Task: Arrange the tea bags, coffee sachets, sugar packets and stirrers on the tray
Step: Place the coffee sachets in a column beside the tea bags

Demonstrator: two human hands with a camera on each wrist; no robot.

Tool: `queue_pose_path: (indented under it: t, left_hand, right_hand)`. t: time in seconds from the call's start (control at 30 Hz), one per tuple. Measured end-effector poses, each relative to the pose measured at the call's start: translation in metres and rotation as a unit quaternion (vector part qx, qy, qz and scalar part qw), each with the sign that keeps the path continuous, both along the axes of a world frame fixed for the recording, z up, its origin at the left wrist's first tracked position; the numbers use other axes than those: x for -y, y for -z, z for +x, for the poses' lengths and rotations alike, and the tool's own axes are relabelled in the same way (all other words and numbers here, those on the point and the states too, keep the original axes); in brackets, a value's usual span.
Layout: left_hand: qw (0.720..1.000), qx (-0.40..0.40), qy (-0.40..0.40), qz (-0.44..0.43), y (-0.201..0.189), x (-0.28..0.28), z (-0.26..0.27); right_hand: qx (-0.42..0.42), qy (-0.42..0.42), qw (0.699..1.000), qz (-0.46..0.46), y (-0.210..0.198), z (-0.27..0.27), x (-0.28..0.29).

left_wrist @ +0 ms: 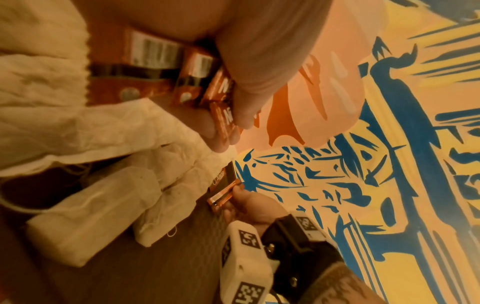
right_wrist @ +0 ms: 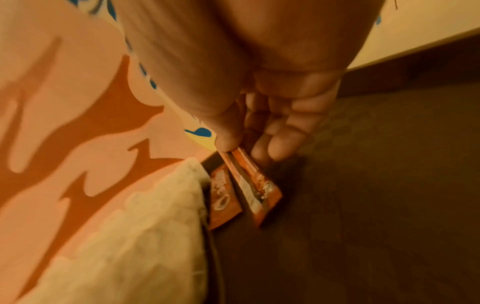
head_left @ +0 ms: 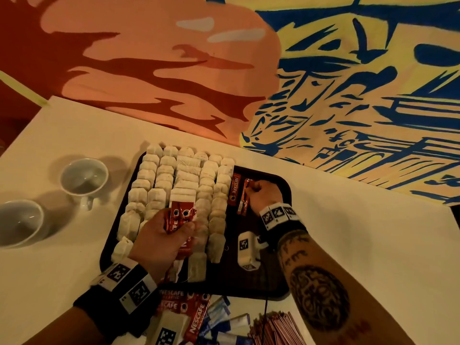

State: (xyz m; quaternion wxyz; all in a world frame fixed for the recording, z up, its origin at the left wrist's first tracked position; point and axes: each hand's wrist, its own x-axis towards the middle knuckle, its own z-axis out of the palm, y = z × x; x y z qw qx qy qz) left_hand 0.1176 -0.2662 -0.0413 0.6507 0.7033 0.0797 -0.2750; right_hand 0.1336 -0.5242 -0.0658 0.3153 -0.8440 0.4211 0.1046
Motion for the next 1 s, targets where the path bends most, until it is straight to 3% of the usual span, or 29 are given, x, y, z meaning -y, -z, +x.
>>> queue_pose_path:
  t: [0.17, 0.63, 0.83, 0.9, 1.0]
  left_hand:
    - [1.0, -0.016, 0.014, 0.003, 0.002, -0.009, 0.004]
    - [0.999, -0.028, 0.029, -0.003, 0.001, -0.007, 0.002]
    - [0.999, -0.027, 0.028, 0.004, -0.007, 0.0, -0.002]
    - [0.999, -0.031, 0.029, -0.004, -0.01, 0.004, -0.004]
    - [0.999, -0.017, 0.05, 0.015, -0.01, 0.009, -0.008]
  right_hand:
    - [-0.031, 0.002, 0.999, -0.041, 0.007, 0.017, 0.009]
    - [-0.038, 0.011, 0.998, -0.046, 0.017, 0.025, 0.013]
    - [0.02, 0.04, 0.999, -0.029, -0.006, 0.015, 0.001]
    - [0.063, 0.017, 0.998, -0.005, -0.023, -0.001, -0.019]
    - [0.13, -0.044, 0.981, 0.135, -0.045, -0.036, -0.058]
